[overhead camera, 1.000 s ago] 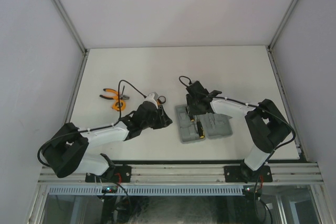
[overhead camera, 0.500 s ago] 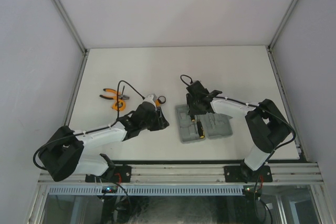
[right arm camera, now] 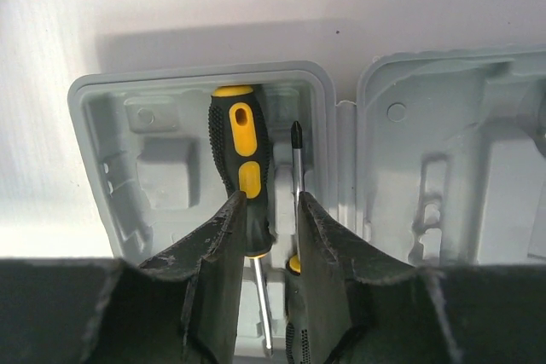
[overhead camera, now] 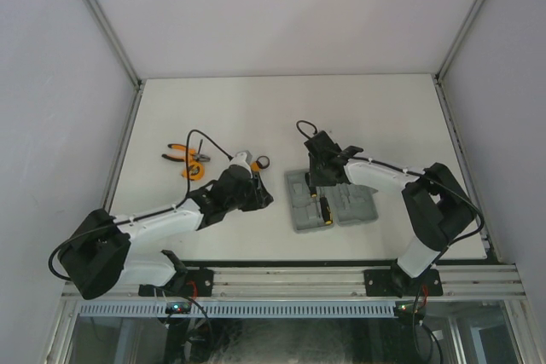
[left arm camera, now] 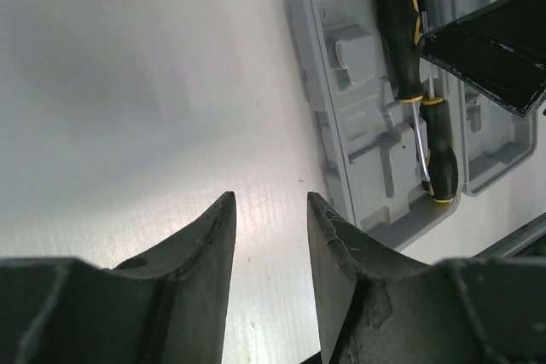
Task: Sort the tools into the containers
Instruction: Place the screwdriver in the storage box.
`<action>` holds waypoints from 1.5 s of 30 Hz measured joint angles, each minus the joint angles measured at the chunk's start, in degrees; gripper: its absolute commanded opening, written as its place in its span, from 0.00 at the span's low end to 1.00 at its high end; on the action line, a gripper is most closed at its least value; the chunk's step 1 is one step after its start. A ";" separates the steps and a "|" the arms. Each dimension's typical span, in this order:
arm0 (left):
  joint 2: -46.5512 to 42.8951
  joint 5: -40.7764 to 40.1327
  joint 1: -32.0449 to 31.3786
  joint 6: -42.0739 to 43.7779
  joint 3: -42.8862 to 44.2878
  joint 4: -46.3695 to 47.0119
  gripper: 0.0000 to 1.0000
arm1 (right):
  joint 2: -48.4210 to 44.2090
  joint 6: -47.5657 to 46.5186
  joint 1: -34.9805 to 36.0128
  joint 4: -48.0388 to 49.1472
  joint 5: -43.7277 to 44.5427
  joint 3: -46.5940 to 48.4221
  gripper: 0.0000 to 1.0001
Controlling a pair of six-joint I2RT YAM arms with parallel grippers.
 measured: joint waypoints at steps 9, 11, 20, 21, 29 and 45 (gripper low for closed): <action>-0.63 -1.11 0.00 -0.02 0.00 -0.02 0.48 | -1.57 0.33 0.72 -0.72 1.22 -0.02 0.29; -0.81 -1.64 0.00 -0.04 0.00 0.04 0.49 | -2.64 0.13 0.98 -0.61 1.16 -0.02 0.26; 0.90 -1.84 0.00 -0.17 0.04 3.17 0.50 | -6.01 -1.14 1.40 0.68 0.90 -0.02 0.20; 1.66 -1.84 0.00 -0.15 0.22 3.43 0.50 | -6.01 -1.27 1.38 0.63 0.85 -0.02 0.20; 8.26 -1.49 0.00 -0.24 3.19 5.88 0.50 | -5.92 -2.56 1.38 1.05 -1.79 -0.02 0.21; 14.69 0.46 0.00 -1.57 6.69 10.21 0.49 | -0.90 -3.48 0.61 1.25 -3.26 -0.02 0.26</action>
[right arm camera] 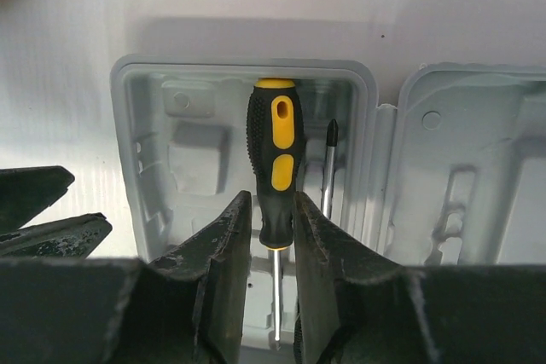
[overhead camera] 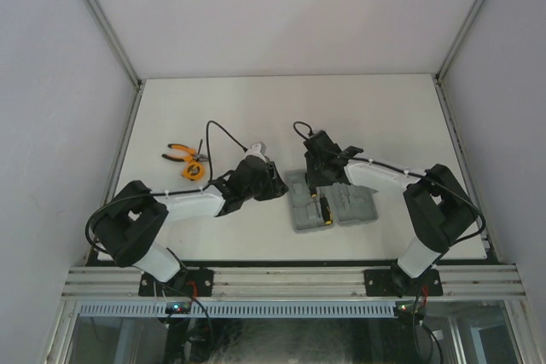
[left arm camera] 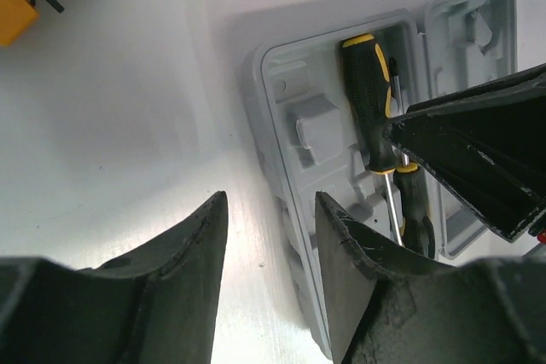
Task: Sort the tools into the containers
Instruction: Place the screwdriver in the storage box.
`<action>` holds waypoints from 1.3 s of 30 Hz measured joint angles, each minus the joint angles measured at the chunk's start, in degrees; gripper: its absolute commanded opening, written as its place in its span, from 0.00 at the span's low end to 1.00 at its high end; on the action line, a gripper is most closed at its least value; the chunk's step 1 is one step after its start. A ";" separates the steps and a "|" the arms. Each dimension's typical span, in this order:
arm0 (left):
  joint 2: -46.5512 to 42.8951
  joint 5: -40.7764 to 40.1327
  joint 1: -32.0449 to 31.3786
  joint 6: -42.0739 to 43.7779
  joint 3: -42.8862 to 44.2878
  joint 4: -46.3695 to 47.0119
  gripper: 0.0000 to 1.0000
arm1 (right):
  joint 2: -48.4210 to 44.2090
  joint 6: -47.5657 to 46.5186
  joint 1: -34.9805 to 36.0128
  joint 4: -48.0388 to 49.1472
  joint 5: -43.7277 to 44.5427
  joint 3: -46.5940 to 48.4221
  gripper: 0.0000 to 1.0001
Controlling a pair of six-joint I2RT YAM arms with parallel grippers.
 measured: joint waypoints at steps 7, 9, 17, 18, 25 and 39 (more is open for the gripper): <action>3.06 1.03 -0.22 -0.07 1.57 0.87 0.48 | 1.66 -0.02 0.00 0.44 -0.09 0.02 0.23; 3.78 1.16 -0.26 -0.09 1.90 1.01 0.48 | 2.36 -0.04 0.00 0.61 -0.09 0.02 0.22; 6.69 1.44 -0.33 -0.52 2.64 1.09 0.43 | 2.75 -0.22 0.00 0.81 0.13 0.35 0.18; 6.97 1.46 -0.33 -0.59 2.67 1.11 0.42 | 2.75 -0.20 0.00 0.81 0.13 0.35 0.17; 8.22 2.58 -0.37 -1.55 2.89 2.97 0.25 | 2.75 -0.11 0.13 0.87 0.76 0.35 0.15; 9.66 2.64 -0.37 -3.02 2.91 6.51 0.10 | 2.40 2.34 1.20 0.72 6.21 0.28 0.11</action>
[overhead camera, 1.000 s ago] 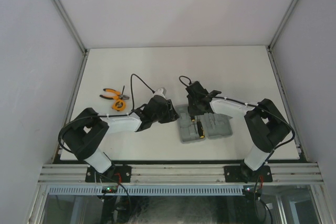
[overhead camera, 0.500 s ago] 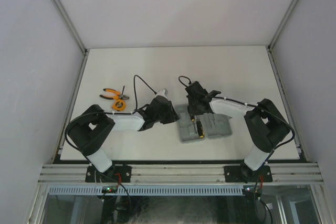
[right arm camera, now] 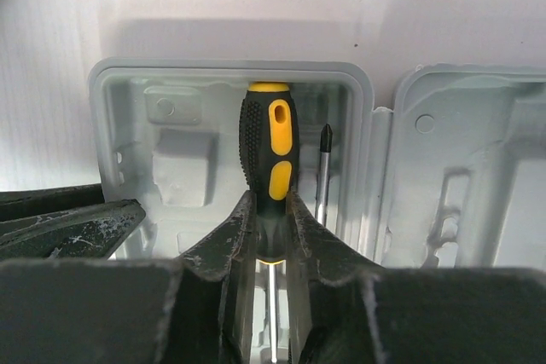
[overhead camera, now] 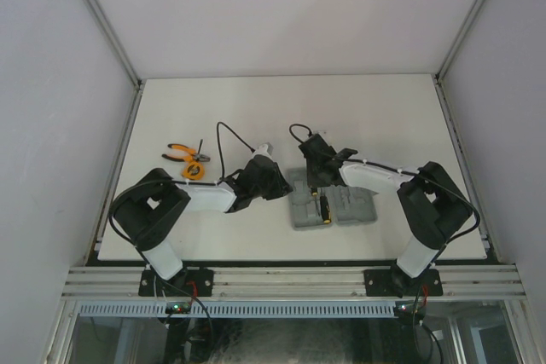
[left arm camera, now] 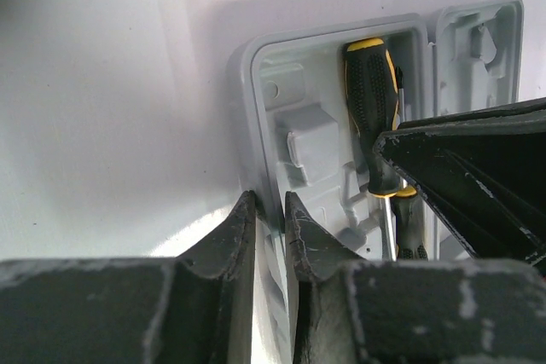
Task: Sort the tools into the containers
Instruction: Place the screwdriver in the storage box.
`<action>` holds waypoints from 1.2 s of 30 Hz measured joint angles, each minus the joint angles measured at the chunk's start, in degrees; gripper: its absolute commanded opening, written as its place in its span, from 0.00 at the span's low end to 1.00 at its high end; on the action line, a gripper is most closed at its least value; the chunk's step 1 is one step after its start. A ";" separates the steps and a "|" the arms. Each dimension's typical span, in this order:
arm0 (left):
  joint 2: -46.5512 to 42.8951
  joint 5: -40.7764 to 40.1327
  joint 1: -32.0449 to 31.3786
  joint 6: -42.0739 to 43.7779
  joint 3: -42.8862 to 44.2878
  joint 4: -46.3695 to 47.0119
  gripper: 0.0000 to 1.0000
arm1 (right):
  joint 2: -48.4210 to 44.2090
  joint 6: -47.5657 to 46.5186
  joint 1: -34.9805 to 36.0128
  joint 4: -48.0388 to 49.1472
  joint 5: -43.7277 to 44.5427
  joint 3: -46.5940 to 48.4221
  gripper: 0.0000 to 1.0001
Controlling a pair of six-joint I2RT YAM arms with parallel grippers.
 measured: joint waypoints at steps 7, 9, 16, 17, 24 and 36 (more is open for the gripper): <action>0.07 -0.02 0.00 -0.02 -0.02 0.20 0.08 | -1.42 0.28 0.00 1.75 1.49 -0.20 0.11; 0.07 0.02 0.00 -0.02 -0.02 0.24 0.08 | -1.55 0.28 0.00 2.64 1.36 -0.20 0.11; 0.07 0.09 0.00 -0.15 -0.24 0.68 0.08 | -1.49 0.26 0.11 4.22 0.52 -0.20 0.11; 0.07 0.09 0.00 -0.17 -0.24 0.68 0.08 | -1.49 0.26 0.28 4.20 0.52 -0.20 0.12; -0.02 -0.02 0.00 -1.03 -0.74 1.31 0.08 | -2.60 0.24 1.22 3.17 1.03 -0.66 0.15; -4.48 -3.89 -0.39 -5.97 -4.17 -1.73 0.00 | -6.27 1.75 3.93 1.18 -0.24 -4.04 0.17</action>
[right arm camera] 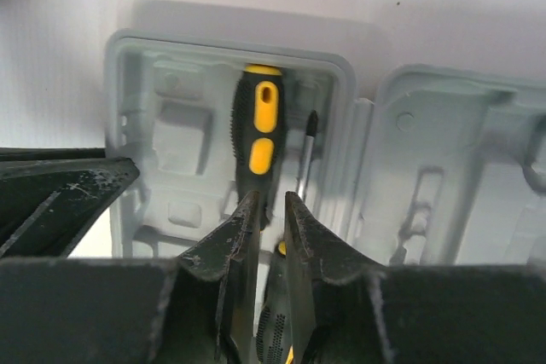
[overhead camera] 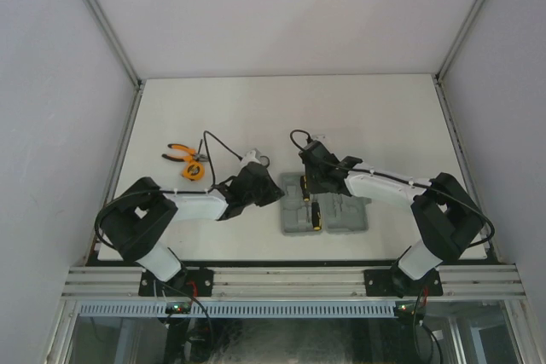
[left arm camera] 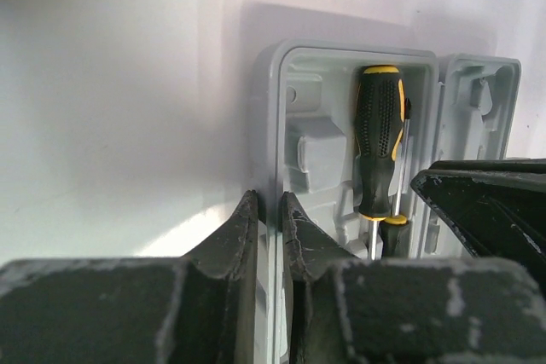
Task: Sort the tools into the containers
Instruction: Place the screwdriver in the storage box.
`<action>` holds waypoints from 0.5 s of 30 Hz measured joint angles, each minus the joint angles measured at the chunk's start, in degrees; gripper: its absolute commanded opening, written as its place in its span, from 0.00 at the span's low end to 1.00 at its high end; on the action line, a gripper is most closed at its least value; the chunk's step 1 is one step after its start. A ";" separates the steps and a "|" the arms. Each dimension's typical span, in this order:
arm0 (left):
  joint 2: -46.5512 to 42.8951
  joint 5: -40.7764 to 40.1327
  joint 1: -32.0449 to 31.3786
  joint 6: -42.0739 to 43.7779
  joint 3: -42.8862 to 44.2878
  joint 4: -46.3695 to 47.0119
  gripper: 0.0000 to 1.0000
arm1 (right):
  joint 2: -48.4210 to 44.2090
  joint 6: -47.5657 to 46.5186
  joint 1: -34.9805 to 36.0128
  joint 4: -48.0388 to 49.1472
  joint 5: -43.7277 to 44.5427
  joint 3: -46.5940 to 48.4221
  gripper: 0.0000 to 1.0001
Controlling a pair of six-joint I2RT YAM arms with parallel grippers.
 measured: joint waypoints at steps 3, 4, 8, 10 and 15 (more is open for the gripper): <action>-2.86 -2.27 -0.26 -2.80 -2.56 -1.16 0.00 | -0.02 0.20 0.44 -0.11 -0.76 -0.13 0.17; -4.02 -3.04 -0.39 -3.98 -3.58 -1.51 0.00 | -0.07 0.22 0.55 -0.02 -1.27 -0.13 0.17; -7.04 -5.68 -1.03 -7.56 -6.05 -2.91 0.00 | -0.44 0.20 1.11 0.48 -3.37 -0.13 0.17; -7.69 -6.78 -1.51 -8.74 -6.38 -3.65 0.00 | -0.44 0.07 1.44 1.05 -4.79 -0.13 0.17; -8.00 -8.66 -2.75 -10.43 -6.36 -4.59 0.00 | -0.37 -0.35 2.12 2.43 -7.45 -0.13 0.17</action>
